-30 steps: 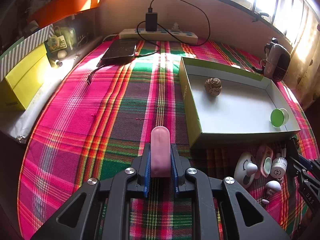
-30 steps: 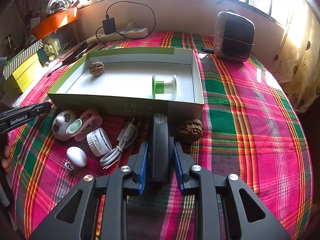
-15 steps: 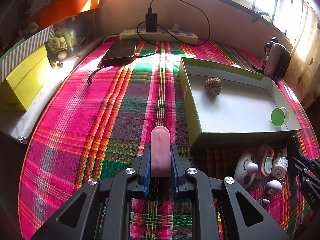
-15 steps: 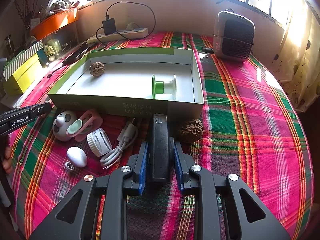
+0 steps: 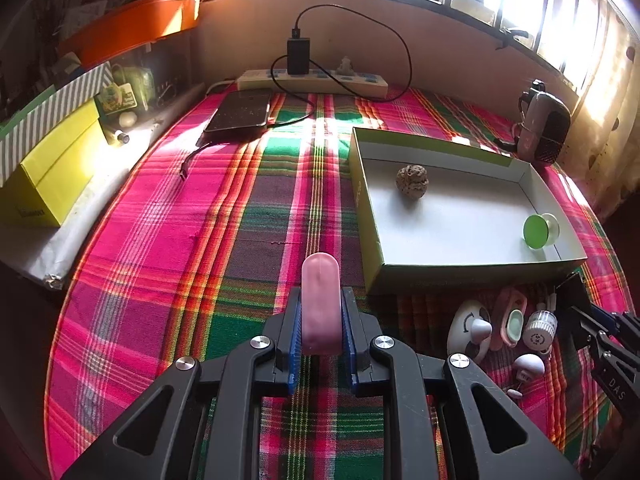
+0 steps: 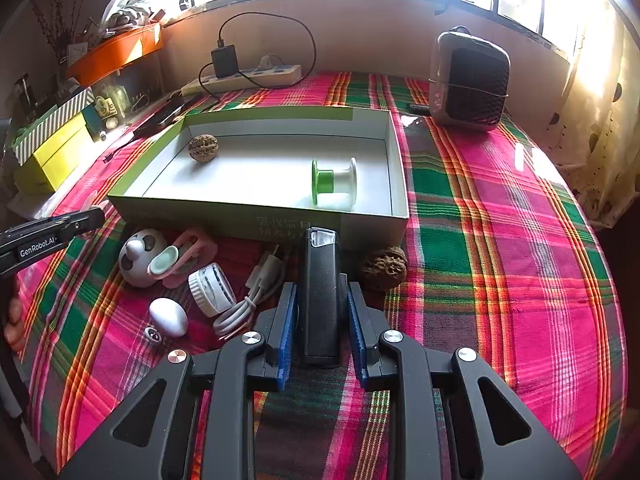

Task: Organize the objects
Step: 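Carry the pink item and the black flashlight over the tray with both tools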

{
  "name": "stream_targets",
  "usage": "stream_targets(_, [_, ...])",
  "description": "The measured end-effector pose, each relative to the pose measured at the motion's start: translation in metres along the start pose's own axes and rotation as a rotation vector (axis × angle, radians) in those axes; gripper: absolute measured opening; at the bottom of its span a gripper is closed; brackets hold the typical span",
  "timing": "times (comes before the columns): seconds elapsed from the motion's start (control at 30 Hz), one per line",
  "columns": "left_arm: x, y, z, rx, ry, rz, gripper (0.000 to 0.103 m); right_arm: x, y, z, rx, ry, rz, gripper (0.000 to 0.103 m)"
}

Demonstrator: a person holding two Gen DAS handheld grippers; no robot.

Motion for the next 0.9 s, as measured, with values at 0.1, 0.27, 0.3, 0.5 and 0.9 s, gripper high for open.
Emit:
stream_targets(0.1, [0.001,-0.007,0.000,0.013,0.006,-0.003,0.016,-0.001,-0.004,0.002,0.009,0.000,0.007,0.025])
stream_targets(0.27, [0.002,-0.020,0.003,0.040,0.014,-0.008,0.016,-0.005,-0.012,0.007,0.023,-0.006,0.031,0.025])
stream_targets(0.3, [0.003,-0.023,0.004,0.045,0.016,-0.011,0.016,-0.005,-0.014,0.008,0.025,-0.005,0.035,0.025])
stream_targets(0.5, [0.008,-0.030,0.012,0.055,0.027,-0.041,0.016,-0.004,-0.022,0.021,0.043,-0.006,0.037,0.025])
stream_targets(0.9, [0.030,-0.026,0.035,0.061,0.053,-0.083,0.016,0.011,-0.022,0.066,0.064,-0.019,0.034,0.025])
Point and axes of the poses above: each gripper's, at about its wrist camera, not at the fingertips, and y roughly the way its jaws point, x to its right, z to its top, the point moved 2 cm from there along y, roughly the way its jaws point, and after that the axes turned 9 degrees about z, right-handed, at the moved point
